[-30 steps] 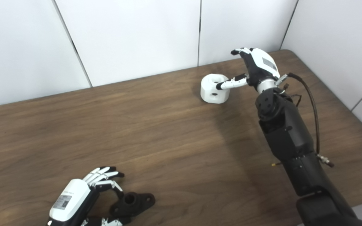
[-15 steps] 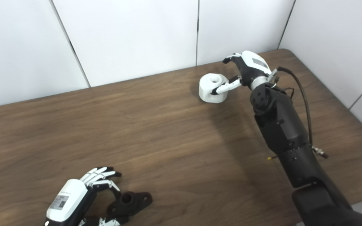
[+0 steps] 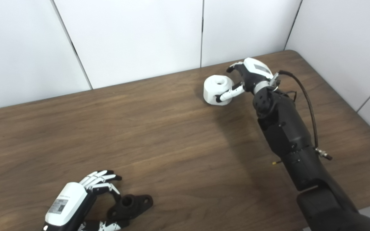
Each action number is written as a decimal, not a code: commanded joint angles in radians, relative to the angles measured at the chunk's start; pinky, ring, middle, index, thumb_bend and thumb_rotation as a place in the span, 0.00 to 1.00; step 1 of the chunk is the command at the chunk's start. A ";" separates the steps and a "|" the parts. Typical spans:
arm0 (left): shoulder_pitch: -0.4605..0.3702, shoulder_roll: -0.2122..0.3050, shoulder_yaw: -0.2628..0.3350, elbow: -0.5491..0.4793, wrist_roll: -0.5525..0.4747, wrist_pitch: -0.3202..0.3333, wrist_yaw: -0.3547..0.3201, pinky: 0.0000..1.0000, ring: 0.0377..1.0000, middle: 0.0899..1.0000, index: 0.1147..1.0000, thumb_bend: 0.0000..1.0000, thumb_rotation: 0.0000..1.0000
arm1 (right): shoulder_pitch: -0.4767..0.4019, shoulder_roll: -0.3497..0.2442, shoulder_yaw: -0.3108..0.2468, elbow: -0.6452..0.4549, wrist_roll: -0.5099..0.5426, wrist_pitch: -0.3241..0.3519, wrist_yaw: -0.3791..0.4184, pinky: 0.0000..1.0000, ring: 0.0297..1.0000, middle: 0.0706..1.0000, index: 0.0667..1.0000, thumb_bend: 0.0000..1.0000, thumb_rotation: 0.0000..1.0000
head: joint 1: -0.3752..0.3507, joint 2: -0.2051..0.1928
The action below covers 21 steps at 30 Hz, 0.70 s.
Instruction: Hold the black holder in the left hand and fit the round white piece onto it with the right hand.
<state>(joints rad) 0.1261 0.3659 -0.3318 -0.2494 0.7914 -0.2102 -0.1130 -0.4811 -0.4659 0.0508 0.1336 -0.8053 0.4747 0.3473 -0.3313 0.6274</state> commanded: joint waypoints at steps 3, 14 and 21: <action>0.033 0.033 0.015 0.038 0.039 0.062 -0.051 0.85 0.86 0.77 0.42 0.52 0.05 | -0.066 -0.033 0.014 -0.004 0.007 -0.010 -0.035 0.97 1.00 0.92 0.76 0.87 0.34 | 0.000 0.002; 0.034 0.028 0.017 0.026 0.041 0.068 -0.060 0.84 0.86 0.77 0.42 0.52 0.05 | -0.069 -0.036 0.040 0.017 0.044 -0.020 -0.076 0.94 1.00 0.91 0.72 0.86 0.33 | 0.008 0.006; 0.034 0.027 0.015 0.016 0.043 0.077 -0.078 0.84 0.86 0.77 0.42 0.52 0.05 | -0.064 -0.039 0.045 0.015 0.064 -0.024 -0.101 0.93 1.00 0.90 0.71 0.85 0.33 | 0.007 0.007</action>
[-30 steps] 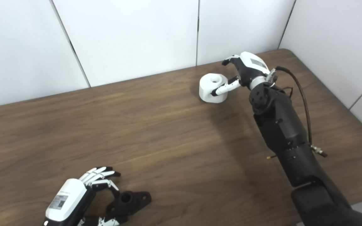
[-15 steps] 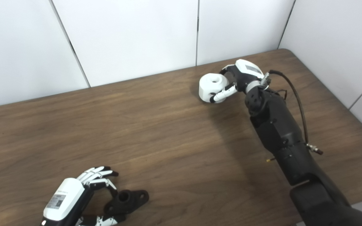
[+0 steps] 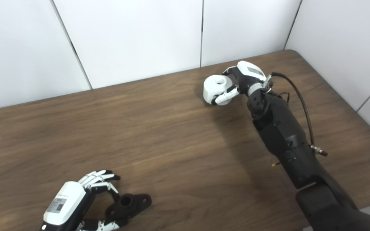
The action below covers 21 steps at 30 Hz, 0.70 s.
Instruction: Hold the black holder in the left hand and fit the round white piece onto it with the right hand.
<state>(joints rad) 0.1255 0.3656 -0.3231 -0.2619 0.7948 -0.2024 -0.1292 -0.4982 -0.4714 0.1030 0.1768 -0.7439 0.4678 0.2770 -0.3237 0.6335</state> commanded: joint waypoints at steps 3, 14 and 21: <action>0.036 0.026 0.006 0.032 0.041 0.067 -0.059 0.84 0.85 0.77 0.42 0.52 0.05 | -0.046 -0.035 -0.007 -0.026 0.013 -0.020 -0.044 0.93 1.00 0.90 0.71 0.85 0.32 | 0.000 0.002; 0.038 0.025 0.005 0.034 0.041 0.064 -0.057 0.84 0.85 0.77 0.42 0.52 0.05 | -0.043 -0.033 -0.008 -0.030 0.042 -0.023 -0.080 0.93 0.98 0.88 0.68 0.81 0.29 | -0.001 0.004; 0.038 0.024 0.004 0.032 0.037 0.066 -0.061 0.84 0.85 0.77 0.42 0.52 0.05 | -0.046 -0.039 -0.002 -0.029 0.046 -0.023 -0.093 0.93 0.98 0.87 0.66 0.80 0.29 | -0.001 0.006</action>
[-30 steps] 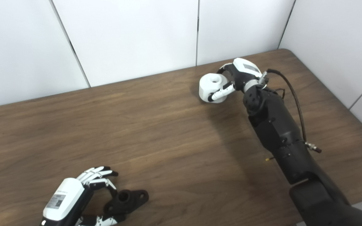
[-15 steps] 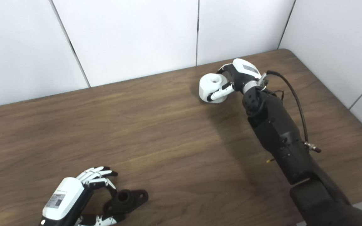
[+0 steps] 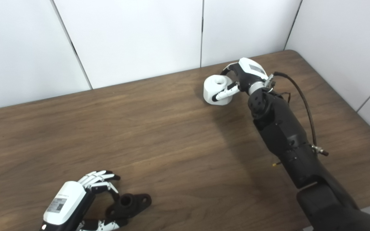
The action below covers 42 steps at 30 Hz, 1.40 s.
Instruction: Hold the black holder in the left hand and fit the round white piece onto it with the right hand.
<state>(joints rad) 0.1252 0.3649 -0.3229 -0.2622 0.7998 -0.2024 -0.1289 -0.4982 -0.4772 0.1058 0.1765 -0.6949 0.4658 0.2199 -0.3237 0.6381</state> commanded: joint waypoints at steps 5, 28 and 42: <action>0.037 0.023 0.004 0.032 0.034 0.071 -0.064 0.84 0.85 0.77 0.42 0.52 0.05 | -0.047 -0.035 -0.001 -0.032 -0.004 -0.014 -0.032 0.94 0.98 0.87 0.66 0.79 0.28 | 0.000 0.002; 0.035 0.013 0.005 0.011 0.027 0.088 -0.080 0.84 0.85 0.77 0.42 0.52 0.05 | -0.028 -0.037 0.004 -0.004 0.019 -0.074 -0.120 0.96 0.94 0.79 0.45 0.52 0.14 | 0.004 0.012; 0.033 0.003 -0.002 0.019 0.038 0.088 -0.074 0.84 0.85 0.77 0.42 0.52 0.05 | -0.010 -0.046 0.006 -0.060 0.030 -0.061 -0.104 0.93 0.94 0.79 0.45 0.52 0.14 | 0.026 0.018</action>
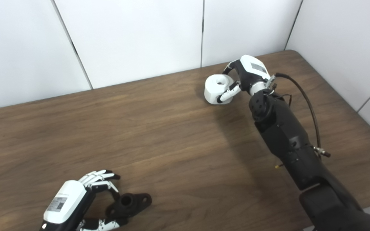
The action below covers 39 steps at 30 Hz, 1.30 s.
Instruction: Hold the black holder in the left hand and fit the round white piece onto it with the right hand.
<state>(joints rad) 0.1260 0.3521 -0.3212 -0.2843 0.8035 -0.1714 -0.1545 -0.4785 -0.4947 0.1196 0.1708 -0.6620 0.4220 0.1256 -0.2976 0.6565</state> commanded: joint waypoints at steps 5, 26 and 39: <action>0.026 -0.007 -0.015 0.040 0.053 0.072 -0.057 0.84 0.85 0.77 0.42 0.52 0.05 | 0.021 -0.018 -0.025 -0.214 0.013 0.040 0.059 0.87 0.92 0.78 0.45 0.52 0.14 | 0.056 0.009; -0.009 -0.074 -0.072 0.049 0.145 0.145 -0.082 0.88 0.88 0.79 0.42 0.52 0.05 | 0.365 0.155 -0.032 -0.737 -0.041 0.020 0.214 0.84 0.90 0.78 0.45 0.52 0.14 | 0.222 0.077; -0.030 -0.079 -0.103 0.060 0.141 0.175 -0.079 0.89 0.89 0.80 0.42 0.52 0.05 | 0.453 0.224 0.052 -0.835 -0.014 0.007 0.237 0.87 0.91 0.79 0.45 0.52 0.14 | 0.262 0.102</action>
<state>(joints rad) 0.0855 0.2702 -0.3958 -0.2829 0.9041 -0.0350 -0.1686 -0.0018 -0.2720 0.1727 -0.6126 -0.6836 0.4602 0.3693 -0.0353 0.7578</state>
